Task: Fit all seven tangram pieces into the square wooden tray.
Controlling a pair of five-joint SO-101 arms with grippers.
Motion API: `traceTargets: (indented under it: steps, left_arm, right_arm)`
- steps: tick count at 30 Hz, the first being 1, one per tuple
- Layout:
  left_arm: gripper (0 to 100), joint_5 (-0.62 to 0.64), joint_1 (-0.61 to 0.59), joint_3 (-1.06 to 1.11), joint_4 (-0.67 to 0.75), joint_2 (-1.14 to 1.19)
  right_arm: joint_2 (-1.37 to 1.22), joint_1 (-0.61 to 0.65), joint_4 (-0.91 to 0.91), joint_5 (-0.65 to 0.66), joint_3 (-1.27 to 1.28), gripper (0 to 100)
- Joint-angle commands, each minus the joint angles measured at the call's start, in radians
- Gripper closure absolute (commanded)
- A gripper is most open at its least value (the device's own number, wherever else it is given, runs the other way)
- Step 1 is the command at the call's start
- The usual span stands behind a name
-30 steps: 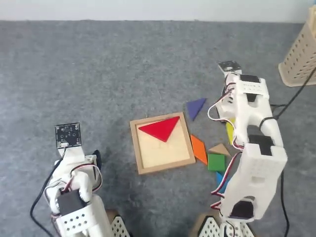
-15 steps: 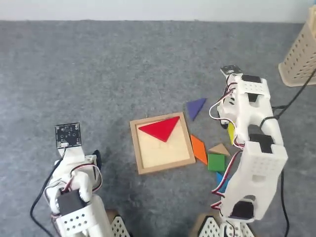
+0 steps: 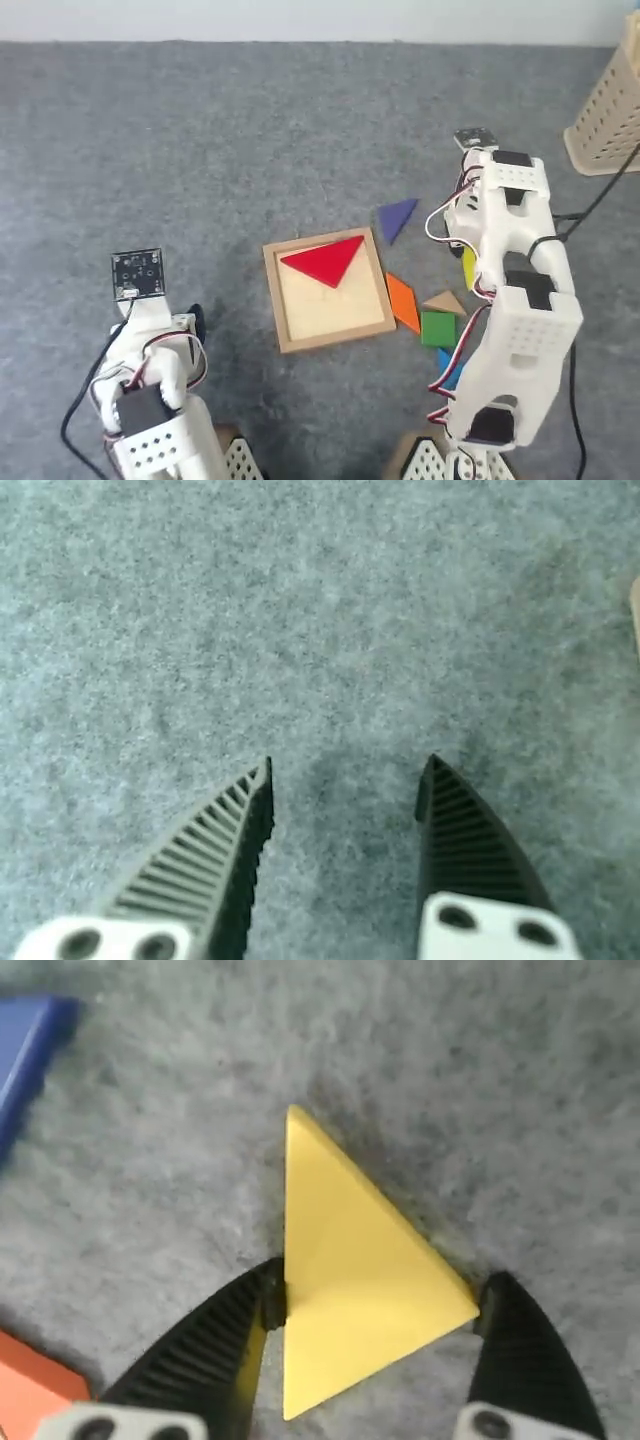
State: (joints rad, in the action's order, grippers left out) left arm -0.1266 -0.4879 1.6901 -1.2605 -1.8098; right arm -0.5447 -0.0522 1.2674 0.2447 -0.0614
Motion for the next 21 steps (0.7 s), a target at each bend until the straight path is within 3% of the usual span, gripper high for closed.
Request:
traceTargets:
  steps: [1,6,21]
  left_arm:
    - [77,0.009,0.006,-0.005,-0.003,-0.012]
    - [77,0.009,0.006,-0.005,-0.003,-0.012]
    - [77,0.009,0.006,-0.005,-0.003,-0.012]
  right_arm:
    - [0.015,0.022,0.007,-0.026,-0.023,79.6]
    - [0.097,0.084,0.038,-0.055,0.018,80.7]
    - [0.527,0.232,-0.097,-0.109,0.350,81.1]
